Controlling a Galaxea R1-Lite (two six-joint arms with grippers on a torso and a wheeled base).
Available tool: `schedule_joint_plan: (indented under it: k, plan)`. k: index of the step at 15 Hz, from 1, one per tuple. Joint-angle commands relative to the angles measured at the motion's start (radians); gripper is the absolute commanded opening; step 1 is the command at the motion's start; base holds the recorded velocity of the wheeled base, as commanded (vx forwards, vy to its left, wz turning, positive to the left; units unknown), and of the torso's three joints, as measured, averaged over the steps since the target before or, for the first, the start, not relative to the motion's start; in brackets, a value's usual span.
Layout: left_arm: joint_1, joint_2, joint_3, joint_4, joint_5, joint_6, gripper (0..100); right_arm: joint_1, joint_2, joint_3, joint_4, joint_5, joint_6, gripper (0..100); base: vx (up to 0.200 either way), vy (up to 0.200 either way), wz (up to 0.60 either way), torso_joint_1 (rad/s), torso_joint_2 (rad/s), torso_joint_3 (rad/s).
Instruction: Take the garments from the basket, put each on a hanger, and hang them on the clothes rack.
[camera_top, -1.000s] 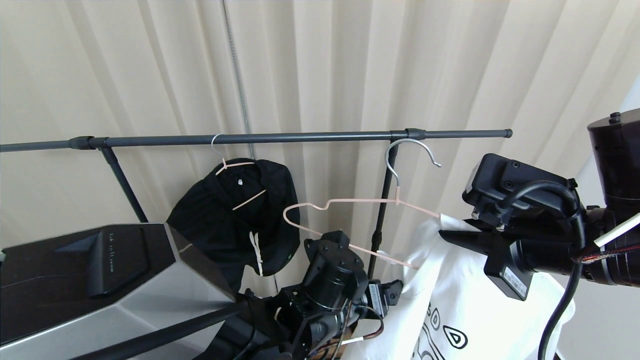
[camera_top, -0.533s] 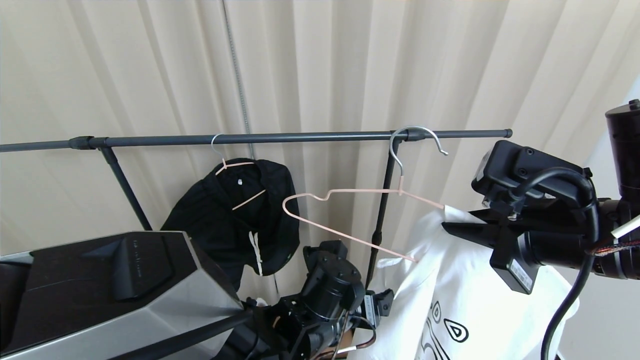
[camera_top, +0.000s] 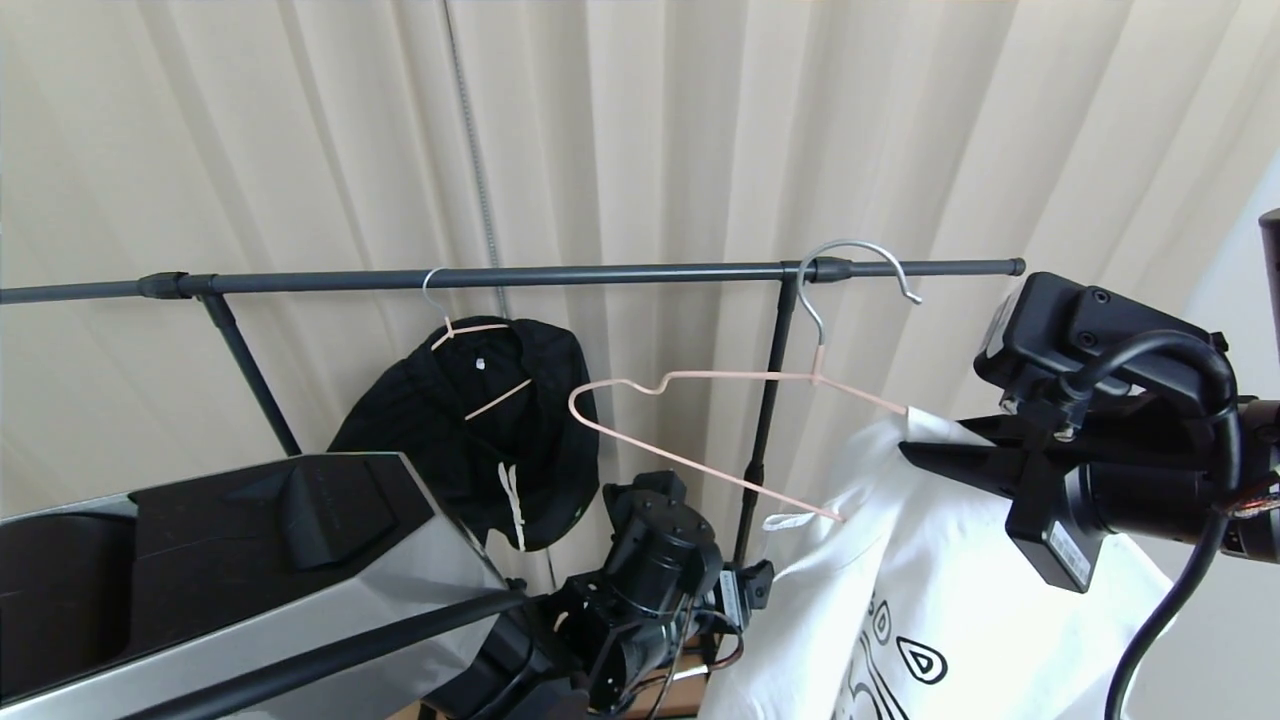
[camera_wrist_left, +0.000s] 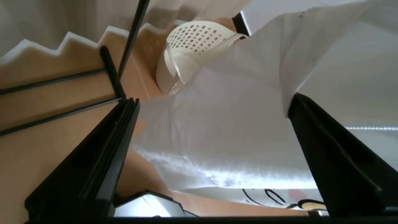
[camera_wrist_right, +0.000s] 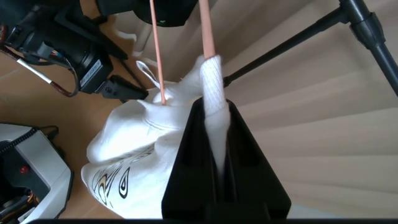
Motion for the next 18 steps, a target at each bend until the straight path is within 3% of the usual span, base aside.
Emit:
schedule_joint_plan:
  k: [1,6,11,12,15,18]
  plan:
    - [0.002,0.004,-0.011,-0.018,-0.001,0.001,100,0.003,0.009,0.001,-0.004,0.0,-0.001,0,0.0,0.0,0.0,0.0,0.0,0.0]
    - [0.002,0.038,-0.041,-0.092,-0.005,0.042,100,0.027,0.032,-0.005,-0.007,0.0,0.001,0,0.0,0.0,0.0,0.0,0.0,0.0]
    - [0.035,0.078,-0.074,-0.092,0.001,0.07,100,0.027,-0.003,0.004,0.0,0.001,0.002,0,0.0,0.0,0.0,0.0,0.0,0.0]
    - [0.035,0.078,-0.073,-0.092,0.001,0.072,0,0.027,-0.012,0.007,0.0,0.001,0.002,0,0.0,0.0,0.0,0.0,0.0,0.0]
    - [0.036,0.007,-0.01,-0.092,0.007,0.079,0,0.021,-0.029,0.032,-0.005,0.0,0.002,0,0.0,0.0,0.0,0.0,0.0,0.0]
    - [0.036,-0.066,0.074,-0.124,0.05,0.138,0,0.006,-0.027,0.037,-0.004,0.0,0.03,0,0.0,0.0,0.0,0.0,0.0,0.0]
